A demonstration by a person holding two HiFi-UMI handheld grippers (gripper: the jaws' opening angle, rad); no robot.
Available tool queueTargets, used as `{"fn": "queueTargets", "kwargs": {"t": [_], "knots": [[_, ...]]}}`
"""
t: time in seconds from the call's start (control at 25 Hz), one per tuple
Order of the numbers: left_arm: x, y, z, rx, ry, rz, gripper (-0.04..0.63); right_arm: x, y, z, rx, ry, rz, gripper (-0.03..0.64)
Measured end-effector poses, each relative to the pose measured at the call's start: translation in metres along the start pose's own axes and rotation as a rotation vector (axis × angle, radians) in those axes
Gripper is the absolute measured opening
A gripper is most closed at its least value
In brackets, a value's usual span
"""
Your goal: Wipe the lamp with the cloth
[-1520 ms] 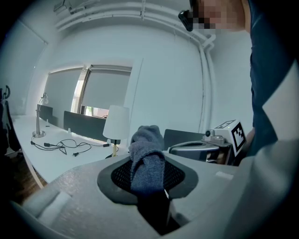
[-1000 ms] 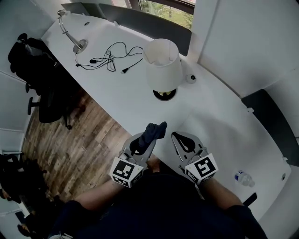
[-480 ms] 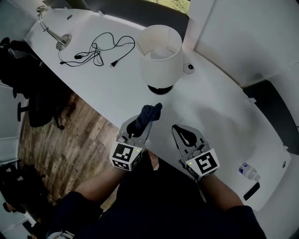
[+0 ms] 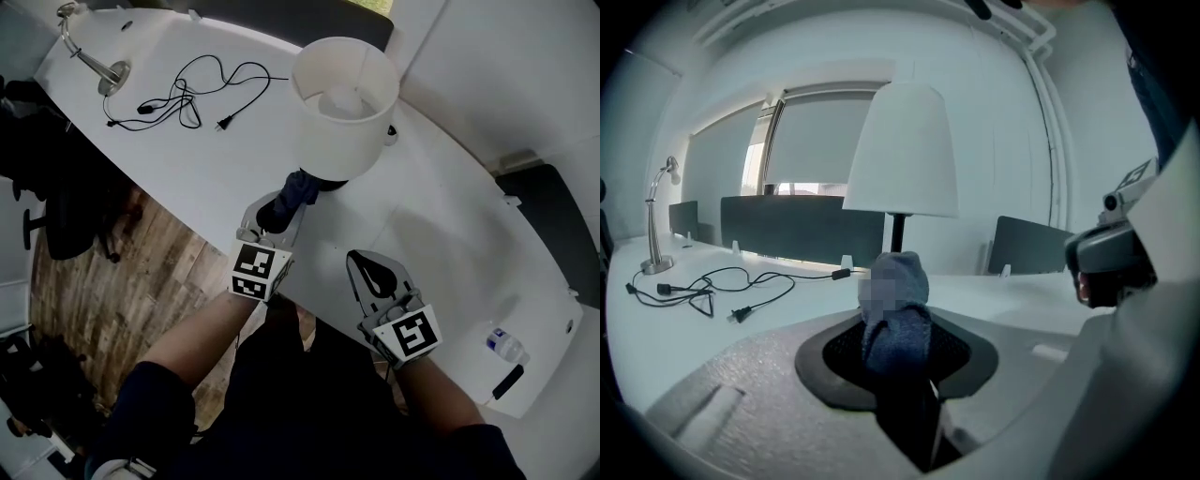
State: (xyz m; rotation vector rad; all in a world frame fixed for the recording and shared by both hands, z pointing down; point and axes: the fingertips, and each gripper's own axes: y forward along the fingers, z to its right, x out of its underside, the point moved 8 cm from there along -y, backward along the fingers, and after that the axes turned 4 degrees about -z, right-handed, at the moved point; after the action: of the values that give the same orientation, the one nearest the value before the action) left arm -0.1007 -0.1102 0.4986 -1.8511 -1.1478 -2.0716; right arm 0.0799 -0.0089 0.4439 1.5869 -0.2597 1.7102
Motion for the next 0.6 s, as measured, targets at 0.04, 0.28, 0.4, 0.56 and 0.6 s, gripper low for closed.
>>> {"fn": "queueTargets", "kwargs": {"t": [0.04,0.28,0.4,0.56,0.6], "knots": [[-0.001,0.007,-0.006,-0.001,0.011,0.002,0.118,0.003,0.001,-0.001,0.004,0.002,-0.008,0.009],[0.002,0.043,-0.028,-0.009,0.057,0.001,0.117,0.014,0.004,0.003,0.026,0.012,-0.031,0.009],[0.006,0.058,-0.037,-0.018,0.073,-0.009,0.117,0.016,0.009,0.005,0.028,0.012,-0.032,0.009],[0.012,0.073,-0.045,-0.031,0.086,-0.026,0.117,0.019,0.013,0.006,0.027,0.017,-0.032,0.008],[0.013,0.078,-0.048,-0.035,0.091,-0.03,0.118,0.02,0.014,0.006,0.027,0.017,-0.032,0.009]]}}
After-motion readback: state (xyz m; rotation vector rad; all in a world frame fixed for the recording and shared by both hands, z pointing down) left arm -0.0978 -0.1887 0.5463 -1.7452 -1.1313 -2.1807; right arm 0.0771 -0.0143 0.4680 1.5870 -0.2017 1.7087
